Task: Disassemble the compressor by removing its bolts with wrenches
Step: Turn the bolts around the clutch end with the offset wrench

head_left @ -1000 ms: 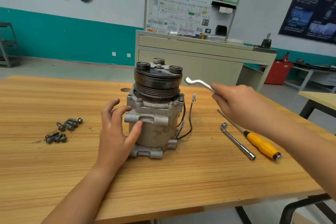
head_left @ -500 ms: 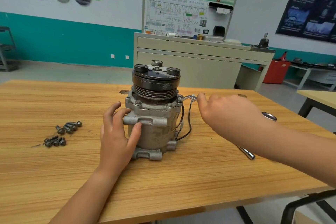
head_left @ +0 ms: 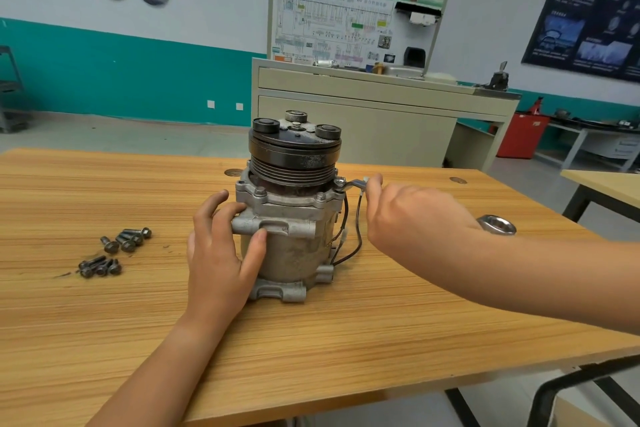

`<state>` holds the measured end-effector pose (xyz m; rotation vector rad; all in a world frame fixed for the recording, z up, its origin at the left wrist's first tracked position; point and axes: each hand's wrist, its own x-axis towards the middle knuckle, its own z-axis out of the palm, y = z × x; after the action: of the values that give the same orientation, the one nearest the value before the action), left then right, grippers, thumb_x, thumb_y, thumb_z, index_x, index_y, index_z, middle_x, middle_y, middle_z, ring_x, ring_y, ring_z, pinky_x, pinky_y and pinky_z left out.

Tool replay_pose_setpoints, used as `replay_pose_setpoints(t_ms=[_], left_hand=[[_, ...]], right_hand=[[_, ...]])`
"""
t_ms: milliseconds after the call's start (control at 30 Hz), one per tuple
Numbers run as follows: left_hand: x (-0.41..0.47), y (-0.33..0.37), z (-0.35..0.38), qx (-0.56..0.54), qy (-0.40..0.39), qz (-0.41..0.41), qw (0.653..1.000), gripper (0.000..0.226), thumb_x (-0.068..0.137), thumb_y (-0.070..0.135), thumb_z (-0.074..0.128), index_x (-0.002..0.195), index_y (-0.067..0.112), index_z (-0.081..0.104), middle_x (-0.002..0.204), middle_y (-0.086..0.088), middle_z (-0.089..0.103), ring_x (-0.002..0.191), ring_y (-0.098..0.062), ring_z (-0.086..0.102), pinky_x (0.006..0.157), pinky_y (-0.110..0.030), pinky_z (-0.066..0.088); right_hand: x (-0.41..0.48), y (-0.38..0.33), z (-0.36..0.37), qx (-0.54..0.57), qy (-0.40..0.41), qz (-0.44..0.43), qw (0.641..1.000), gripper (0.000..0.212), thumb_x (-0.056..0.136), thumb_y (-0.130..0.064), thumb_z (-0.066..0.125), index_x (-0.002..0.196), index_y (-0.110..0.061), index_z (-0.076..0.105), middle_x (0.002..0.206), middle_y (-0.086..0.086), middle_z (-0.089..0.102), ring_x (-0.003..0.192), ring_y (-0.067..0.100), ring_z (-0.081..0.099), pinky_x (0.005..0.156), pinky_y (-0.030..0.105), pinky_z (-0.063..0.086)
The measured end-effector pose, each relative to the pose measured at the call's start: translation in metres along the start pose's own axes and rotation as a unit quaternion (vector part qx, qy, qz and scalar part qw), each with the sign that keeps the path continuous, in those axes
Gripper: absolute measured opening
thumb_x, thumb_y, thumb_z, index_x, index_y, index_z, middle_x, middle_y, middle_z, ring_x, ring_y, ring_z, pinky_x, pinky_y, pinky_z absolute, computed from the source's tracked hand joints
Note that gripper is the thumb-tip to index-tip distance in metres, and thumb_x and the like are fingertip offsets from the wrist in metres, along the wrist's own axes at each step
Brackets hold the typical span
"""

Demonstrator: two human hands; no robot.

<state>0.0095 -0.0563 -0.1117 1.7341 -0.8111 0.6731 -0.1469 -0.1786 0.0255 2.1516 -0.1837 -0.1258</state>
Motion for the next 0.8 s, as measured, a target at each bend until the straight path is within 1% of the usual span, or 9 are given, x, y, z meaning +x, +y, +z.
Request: replay_pose_setpoints(t_ms=[67,133,267,433,533,567,633,700,800], left_hand=[[0.0,-0.001,0.0,0.003,0.002,0.003,1.0,0.052,0.084,0.042,0.044,0.119,0.005,0.051,0.136,-0.016,0.04,0.123,-0.017,0.034,0.098,-0.051,0.03],[0.0,-0.001,-0.001,0.007,0.004,0.004,1.0,0.051,0.084,0.043,0.044,0.119,0.006,0.051,0.135,-0.015,0.04,0.123,-0.016,0.034,0.098,-0.047,0.026],[0.0,-0.003,0.0,0.012,0.005,-0.002,1.0,0.05,0.083,0.044,0.044,0.117,0.008,0.052,0.134,-0.013,0.042,0.123,-0.017,0.036,0.1,-0.044,0.022],[0.001,-0.003,-0.001,0.019,0.003,0.0,1.0,0.052,0.083,0.044,0.044,0.116,0.005,0.055,0.129,-0.014,0.048,0.12,-0.016,0.038,0.098,-0.05,0.027],[0.002,-0.003,-0.002,0.024,0.001,0.002,1.0,0.052,0.083,0.044,0.044,0.115,0.005,0.055,0.128,-0.014,0.049,0.12,-0.016,0.039,0.099,-0.052,0.028],[0.002,-0.003,-0.001,0.024,0.002,0.004,1.0,0.052,0.083,0.044,0.044,0.115,0.005,0.055,0.128,-0.014,0.049,0.12,-0.016,0.039,0.099,-0.051,0.027],[0.003,-0.003,-0.001,0.025,0.002,0.006,1.0,0.052,0.083,0.044,0.044,0.115,0.005,0.055,0.128,-0.014,0.049,0.12,-0.016,0.038,0.1,-0.048,0.024],[0.003,-0.004,-0.001,0.028,0.002,0.006,1.0,0.053,0.083,0.044,0.044,0.115,0.005,0.055,0.128,-0.014,0.049,0.12,-0.016,0.038,0.1,-0.048,0.024],[0.003,-0.004,-0.001,0.035,0.004,-0.001,0.999,0.053,0.082,0.045,0.044,0.114,0.005,0.056,0.128,-0.013,0.05,0.119,-0.016,0.038,0.1,-0.053,0.025]], right_hand=[[0.002,0.008,0.01,0.031,0.029,0.018,0.999,0.054,0.093,0.008,0.034,0.138,0.015,0.007,0.083,0.012,0.044,0.046,0.019,0.027,0.036,0.025,0.028],[0.005,0.019,0.02,0.073,0.045,0.037,0.996,0.053,0.095,-0.004,0.036,0.141,0.002,0.011,0.072,0.005,0.036,0.049,0.015,0.03,0.036,0.025,0.027],[0.014,0.033,0.037,0.164,0.076,0.077,0.98,0.024,0.095,-0.016,0.031,0.118,-0.018,0.035,0.062,-0.005,0.035,0.048,0.01,0.033,0.039,0.024,0.024],[0.044,0.033,0.063,0.191,0.095,0.082,0.974,0.009,0.096,-0.014,0.036,0.104,-0.017,0.035,0.054,-0.004,0.037,0.043,0.01,0.035,0.037,0.023,0.029],[0.057,0.043,0.075,0.151,0.163,0.057,0.973,0.018,0.09,-0.011,0.051,0.108,-0.013,0.047,0.05,-0.005,0.036,0.037,0.012,0.032,0.036,0.018,0.022],[0.061,0.047,0.078,0.155,0.199,0.047,0.967,0.025,0.084,-0.008,0.062,0.109,-0.01,0.055,0.048,-0.003,0.041,0.035,0.015,0.037,0.039,0.018,0.029],[0.076,0.05,0.084,0.144,0.267,0.027,0.952,0.033,0.076,-0.007,0.073,0.108,-0.005,0.063,0.052,0.005,0.056,0.044,0.023,0.054,0.063,0.038,0.052],[0.094,0.048,0.082,0.141,0.328,0.012,0.934,0.028,0.076,-0.008,0.074,0.102,-0.002,0.066,0.06,0.011,0.063,0.056,0.026,0.062,0.084,0.059,0.046],[0.115,0.044,0.077,0.175,0.391,0.02,0.903,0.02,0.074,-0.004,0.075,0.092,0.002,0.068,0.061,0.014,0.065,0.057,0.026,0.065,0.085,0.067,0.04]])
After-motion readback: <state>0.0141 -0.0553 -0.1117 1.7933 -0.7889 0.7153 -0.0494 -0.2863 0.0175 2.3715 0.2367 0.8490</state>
